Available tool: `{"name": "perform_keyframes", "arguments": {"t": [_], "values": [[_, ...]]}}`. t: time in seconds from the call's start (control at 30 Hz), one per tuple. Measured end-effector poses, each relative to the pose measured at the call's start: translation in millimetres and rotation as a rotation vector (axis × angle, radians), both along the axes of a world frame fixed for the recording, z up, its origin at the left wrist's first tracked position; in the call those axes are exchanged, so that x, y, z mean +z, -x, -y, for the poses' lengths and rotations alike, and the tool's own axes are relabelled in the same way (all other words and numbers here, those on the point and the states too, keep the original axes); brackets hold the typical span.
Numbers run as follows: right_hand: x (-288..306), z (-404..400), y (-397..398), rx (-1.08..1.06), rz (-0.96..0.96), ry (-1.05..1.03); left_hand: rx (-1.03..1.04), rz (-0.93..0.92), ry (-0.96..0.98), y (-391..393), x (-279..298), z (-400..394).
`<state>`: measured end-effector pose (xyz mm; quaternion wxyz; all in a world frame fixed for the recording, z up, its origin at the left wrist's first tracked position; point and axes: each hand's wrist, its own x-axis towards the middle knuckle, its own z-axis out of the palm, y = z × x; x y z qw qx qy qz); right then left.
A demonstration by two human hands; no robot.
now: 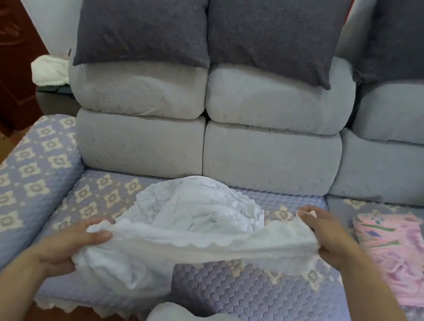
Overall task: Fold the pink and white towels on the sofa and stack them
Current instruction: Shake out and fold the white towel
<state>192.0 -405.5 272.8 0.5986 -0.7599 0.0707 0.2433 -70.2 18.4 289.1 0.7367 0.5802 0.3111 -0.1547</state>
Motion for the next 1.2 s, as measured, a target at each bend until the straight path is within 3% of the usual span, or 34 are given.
{"name": "perform_keyframes", "arguments": {"t": [0.07, 0.17, 0.3, 0.37, 0.5, 0.67, 0.73, 0.83, 0.87, 0.93, 1.0, 1.1, 1.2], "values": [[29, -19, -8, 0.042, 0.001, -0.127, -0.063, 0.018, -0.180, -20, 34, -15], [103, -65, -45, -0.114, 0.290, -0.122, -0.037, 0.109, -0.545, -70, 108, -41], [272, -93, -98, -0.501, 0.761, -0.212, 0.279, 0.543, -1.007, -122, 263, -72], [348, -98, -114, -0.592, 0.934, -0.217, 0.369, 0.707, -1.236, -135, 339, -73], [415, -120, -134, -0.346, 0.925, 0.234, 0.306, 0.515, -1.627, -154, 429, -70], [483, -104, -135, -0.465, 0.961, 0.230, 0.348, 0.619, -1.625, -141, 491, -68], [495, -99, -128, -0.324, 0.917, 0.231, 0.190, 0.579, -1.473, -124, 505, -67], [481, -82, -113, 0.059, 0.614, 0.231, -0.083, 0.392, -1.188, -96, 501, -71], [473, -80, -112, 0.088, 0.577, 0.233, -0.115, 0.348, -1.158, -92, 495, -71], [456, -83, -114, -0.181, 0.742, 0.270, -0.058, 0.368, -1.229, -98, 478, -73], [439, -89, -111, -0.509, 0.922, 0.248, 0.109, 0.563, -1.295, -115, 458, -71], [415, -91, -105, -0.639, 0.958, 0.042, 0.273, 0.801, -1.253, -126, 428, -53], [381, -73, -110, -0.670, 0.954, 0.054, 0.118, 0.760, -1.162, -118, 401, -39]]}}
